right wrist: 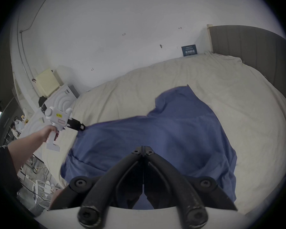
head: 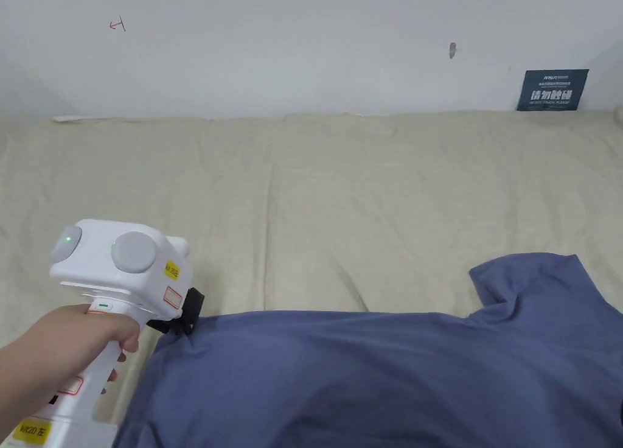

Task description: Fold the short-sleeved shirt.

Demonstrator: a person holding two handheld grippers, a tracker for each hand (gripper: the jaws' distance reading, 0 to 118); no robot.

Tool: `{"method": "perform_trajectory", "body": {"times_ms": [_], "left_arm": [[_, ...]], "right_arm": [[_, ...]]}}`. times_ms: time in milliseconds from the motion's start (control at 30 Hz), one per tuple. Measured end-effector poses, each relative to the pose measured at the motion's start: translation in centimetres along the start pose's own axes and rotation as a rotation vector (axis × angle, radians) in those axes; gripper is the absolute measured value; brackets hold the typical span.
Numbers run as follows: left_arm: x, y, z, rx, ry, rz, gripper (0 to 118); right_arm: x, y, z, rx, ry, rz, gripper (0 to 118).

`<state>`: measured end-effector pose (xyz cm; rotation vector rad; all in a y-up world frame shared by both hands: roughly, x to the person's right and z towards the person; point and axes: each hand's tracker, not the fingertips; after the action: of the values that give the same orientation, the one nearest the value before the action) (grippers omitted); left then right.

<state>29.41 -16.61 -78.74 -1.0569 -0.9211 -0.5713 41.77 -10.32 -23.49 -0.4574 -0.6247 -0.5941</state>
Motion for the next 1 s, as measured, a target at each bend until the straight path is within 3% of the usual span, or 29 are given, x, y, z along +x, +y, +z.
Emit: {"method": "perform_trajectory", "body": {"times_ms": [100, 133, 167, 200, 233, 300, 367, 533, 567, 600, 667, 733, 767, 867, 1000], "left_arm": [[0.4, -0.9, 1.6, 0.019, -0.015, 0.027, 5], [0.4, -1.0, 2.0, 0.025, -0.019, 0.027, 5], [0.5, -1.3, 2.5, 0.043, -0.022, 0.031, 5], [0.5, -1.5, 3.0, 0.051, -0.031, 0.039, 5], [0.6, -1.5, 3.5, 0.066, -0.042, 0.045, 5], [1.0, -2.0, 4.4, 0.088, -0.045, 0.048, 5], [1.0, -1.9, 4.8, 0.121, -0.044, 0.044, 5], [1.7, -3.0, 4.4, 0.201, -0.049, 0.072, 5], [1.7, -3.0, 4.1, 0.19, -0.059, 0.082, 5], [1.7, -3.1, 3.8, 0.177, -0.063, 0.09, 5], [1.5, -3.2, 3.1, 0.149, -0.068, 0.088, 5], [1.6, -3.5, 2.7, 0.137, -0.052, 0.069, 5], [1.5, -3.5, 2.4, 0.13, -0.044, 0.06, 5], [1.0, -3.6, 2.3, 0.13, -0.045, 0.072, 5], [0.4, -3.7, 3.2, 0.156, -0.05, 0.111, 5]], "right_arm": [[1.0, 4.1, 0.1, 0.081, 0.052, -0.018, 0], [1.5, 6.1, -0.3, 0.112, 0.058, -0.001, 9], [2.1, 8.2, -1.4, 0.109, 0.053, 0.039, 38], [2.6, 10.1, -2.8, 0.071, 0.022, 0.074, 87], [3.2, 12.1, -5.1, -0.041, -0.054, 0.088, 103], [5.0, 15.1, -9.6, -0.222, -0.17, 0.061, 103], [7.8, 16.8, -14.8, -0.399, -0.181, 0.011, 103], [12.5, 17.3, -22.7, -0.45, -0.348, -0.042, 101], [12.7, 16.7, -22.8, -0.454, -0.318, -0.068, 98], [13.0, 16.2, -23.0, -0.468, -0.317, -0.075, 86], [13.3, 15.2, -23.7, -0.525, -0.292, -0.071, 79], [12.5, 14.3, -23.7, -0.552, -0.357, 0.016, 20], [11.8, 14.4, -23.0, -0.506, -0.365, 0.085, 3], [11.6, 15.1, -22.6, -0.484, -0.337, 0.136, 1], [10.7, 15.7, -19.4, -0.419, -0.304, 0.1, 0]]}}
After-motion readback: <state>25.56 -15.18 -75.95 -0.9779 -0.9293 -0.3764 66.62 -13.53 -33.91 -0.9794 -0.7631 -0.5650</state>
